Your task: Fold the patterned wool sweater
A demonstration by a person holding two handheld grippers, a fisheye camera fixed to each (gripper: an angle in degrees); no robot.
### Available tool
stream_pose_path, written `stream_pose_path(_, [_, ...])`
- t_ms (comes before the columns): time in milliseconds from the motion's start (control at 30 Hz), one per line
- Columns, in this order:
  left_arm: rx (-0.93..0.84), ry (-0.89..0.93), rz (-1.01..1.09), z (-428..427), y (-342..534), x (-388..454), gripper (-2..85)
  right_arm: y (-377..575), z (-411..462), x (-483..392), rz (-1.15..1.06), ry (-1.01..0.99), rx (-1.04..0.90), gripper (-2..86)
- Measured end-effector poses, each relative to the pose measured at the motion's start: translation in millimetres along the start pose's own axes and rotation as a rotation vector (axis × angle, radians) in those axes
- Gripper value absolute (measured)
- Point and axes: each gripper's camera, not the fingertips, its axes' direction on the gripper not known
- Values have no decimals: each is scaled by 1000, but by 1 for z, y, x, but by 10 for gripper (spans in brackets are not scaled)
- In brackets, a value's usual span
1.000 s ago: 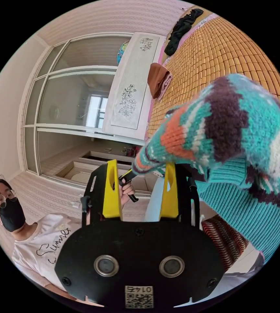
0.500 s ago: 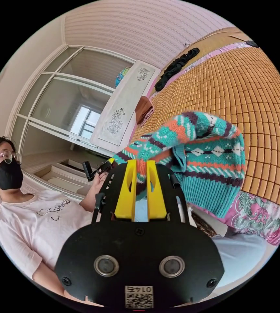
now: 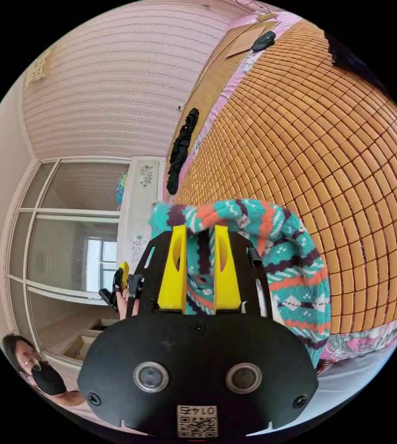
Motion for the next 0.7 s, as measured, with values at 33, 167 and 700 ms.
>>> stream_pose_path(33, [-71,-31,58,13,23,10,54,10,3,6,-25,4,5,77])
stream_pose_path(167, [-212,-32,31,59,97,31,94,41,30,33,8,57,-75,74])
stream_pose_path(700, [-480,-145,140,189,155,97,65,87,153,-6,-220,332,-501,107])
